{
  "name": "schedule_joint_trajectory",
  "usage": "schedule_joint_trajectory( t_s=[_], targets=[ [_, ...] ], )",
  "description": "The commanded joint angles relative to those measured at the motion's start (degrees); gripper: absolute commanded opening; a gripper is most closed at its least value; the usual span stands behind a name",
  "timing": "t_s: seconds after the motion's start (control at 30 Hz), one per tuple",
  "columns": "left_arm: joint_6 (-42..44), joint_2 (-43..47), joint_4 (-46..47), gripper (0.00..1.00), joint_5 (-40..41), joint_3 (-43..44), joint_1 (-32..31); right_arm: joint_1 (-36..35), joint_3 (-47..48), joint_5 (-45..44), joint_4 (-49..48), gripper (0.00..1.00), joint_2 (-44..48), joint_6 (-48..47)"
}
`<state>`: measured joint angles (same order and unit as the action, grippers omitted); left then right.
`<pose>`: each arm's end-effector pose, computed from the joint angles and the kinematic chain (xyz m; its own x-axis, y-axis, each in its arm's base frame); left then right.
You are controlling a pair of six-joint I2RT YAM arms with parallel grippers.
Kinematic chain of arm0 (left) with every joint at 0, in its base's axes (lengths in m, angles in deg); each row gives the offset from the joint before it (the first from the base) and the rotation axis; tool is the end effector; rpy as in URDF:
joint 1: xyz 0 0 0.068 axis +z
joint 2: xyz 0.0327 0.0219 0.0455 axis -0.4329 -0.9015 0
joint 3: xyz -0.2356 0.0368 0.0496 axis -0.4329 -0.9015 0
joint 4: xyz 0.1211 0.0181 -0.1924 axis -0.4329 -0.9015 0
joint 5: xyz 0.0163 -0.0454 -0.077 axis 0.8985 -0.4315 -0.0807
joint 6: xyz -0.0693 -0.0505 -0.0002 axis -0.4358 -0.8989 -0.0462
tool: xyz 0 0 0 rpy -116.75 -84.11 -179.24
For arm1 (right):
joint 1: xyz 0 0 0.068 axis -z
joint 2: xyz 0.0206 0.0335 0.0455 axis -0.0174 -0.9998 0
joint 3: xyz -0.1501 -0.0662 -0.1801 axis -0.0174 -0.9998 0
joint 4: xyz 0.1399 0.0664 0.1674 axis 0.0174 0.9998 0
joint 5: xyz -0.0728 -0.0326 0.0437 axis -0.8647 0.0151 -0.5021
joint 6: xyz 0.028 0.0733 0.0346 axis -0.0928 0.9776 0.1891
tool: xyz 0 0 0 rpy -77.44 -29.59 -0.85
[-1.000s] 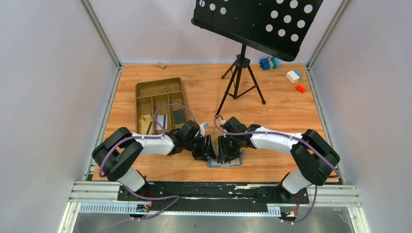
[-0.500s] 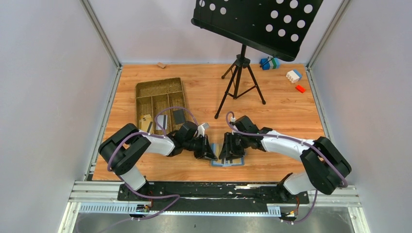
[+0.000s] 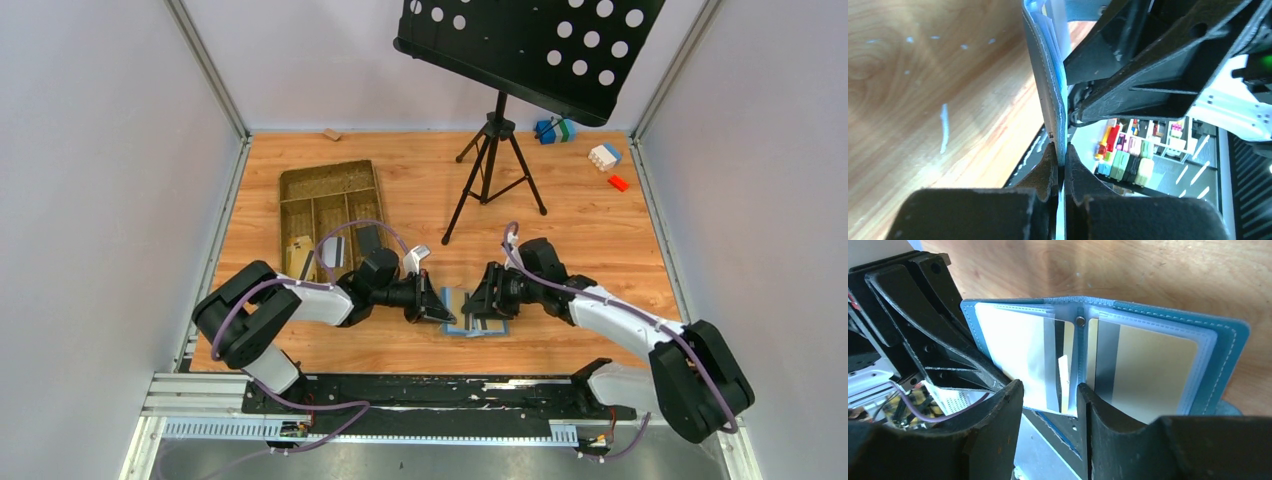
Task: Take the credit cards out of the card holder
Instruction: Remove the credit card from the card holder.
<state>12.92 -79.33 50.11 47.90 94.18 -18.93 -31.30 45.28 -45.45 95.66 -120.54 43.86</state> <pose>0.1719 -0.2369 0.1215 -0.9988 -0.0151 -0.0471 0.0377 0.3833 -0.9228 0.1742 0.1482 0.1347 -0.9795 0.1157 -0.1649 -0.0438 0.6765 0.7351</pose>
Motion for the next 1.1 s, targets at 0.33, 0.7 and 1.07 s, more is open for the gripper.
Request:
schedule_joint_trajectory(
  t_s=[0.33,0.7,1.07],
  targets=[
    [-16.2,6.1,24.1,0.0,-4.9,0.6,0.1,7.4,-3.4,12.0,-11.9,0.43,14.7,11.7],
    [-20.1,10.0,29.6,0.0,-4.8,1.1,0.1,10.3,-2.8,16.0,-19.5,0.32,19.0,22.8],
    [-18.3,12.7,28.1,0.0,-3.1,-0.7,0.1,10.8,-1.9,17.6,-22.0,0.15,21.9,28.3]
  ],
)
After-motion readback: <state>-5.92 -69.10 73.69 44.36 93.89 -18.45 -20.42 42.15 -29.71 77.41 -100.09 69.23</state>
